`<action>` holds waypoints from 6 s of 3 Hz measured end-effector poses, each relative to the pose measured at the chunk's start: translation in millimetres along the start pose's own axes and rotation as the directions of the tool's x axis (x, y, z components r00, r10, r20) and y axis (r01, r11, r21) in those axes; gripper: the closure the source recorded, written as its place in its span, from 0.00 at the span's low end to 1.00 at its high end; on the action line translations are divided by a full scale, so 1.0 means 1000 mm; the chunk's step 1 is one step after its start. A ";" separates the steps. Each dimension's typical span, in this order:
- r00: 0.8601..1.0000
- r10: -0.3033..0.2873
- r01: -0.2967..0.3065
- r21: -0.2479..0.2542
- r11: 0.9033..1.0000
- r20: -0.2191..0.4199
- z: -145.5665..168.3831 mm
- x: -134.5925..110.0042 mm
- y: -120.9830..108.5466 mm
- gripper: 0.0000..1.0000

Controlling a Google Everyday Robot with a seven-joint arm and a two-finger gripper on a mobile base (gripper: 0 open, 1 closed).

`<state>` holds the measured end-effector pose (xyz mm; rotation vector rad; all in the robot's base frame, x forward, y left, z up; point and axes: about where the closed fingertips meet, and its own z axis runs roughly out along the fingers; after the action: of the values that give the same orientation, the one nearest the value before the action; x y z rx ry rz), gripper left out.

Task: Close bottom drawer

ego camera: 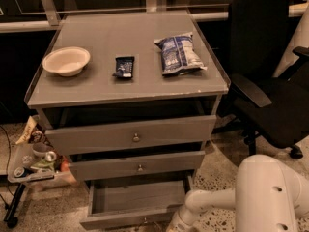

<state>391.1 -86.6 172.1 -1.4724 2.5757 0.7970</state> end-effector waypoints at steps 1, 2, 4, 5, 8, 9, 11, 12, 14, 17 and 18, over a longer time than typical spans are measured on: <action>1.000 0.000 0.000 0.000 1.000 -0.001 0.000 0.000 0.000 0.88; 1.000 -0.001 0.001 0.046 0.999 0.004 -0.005 -0.008 -0.010 1.00; 1.000 -0.021 0.022 0.125 0.992 -0.007 -0.013 -0.034 -0.031 1.00; 1.000 -0.019 0.021 0.135 0.991 -0.016 -0.008 -0.040 -0.041 1.00; 1.000 -0.019 0.021 0.135 0.991 -0.016 -0.008 -0.040 -0.041 0.35; 1.000 -0.019 0.021 0.135 0.991 -0.016 -0.008 -0.040 -0.041 0.12; 1.000 -0.019 0.021 0.135 0.991 -0.016 -0.008 -0.040 -0.041 0.00; 1.000 -0.019 0.021 0.135 0.991 -0.016 -0.008 -0.040 -0.041 0.18; 1.000 -0.019 0.021 0.135 0.991 -0.016 -0.008 -0.040 -0.041 0.65; 1.000 -0.015 0.009 0.272 0.962 0.018 -0.028 -0.063 -0.090 1.00; 1.000 -0.009 0.000 0.307 0.952 0.028 -0.030 -0.068 -0.109 1.00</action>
Offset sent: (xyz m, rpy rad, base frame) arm 0.0408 -0.0029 0.0100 -0.0593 -0.1105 -0.0446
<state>523.1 -91.7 174.4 -1.3601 2.5291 0.3882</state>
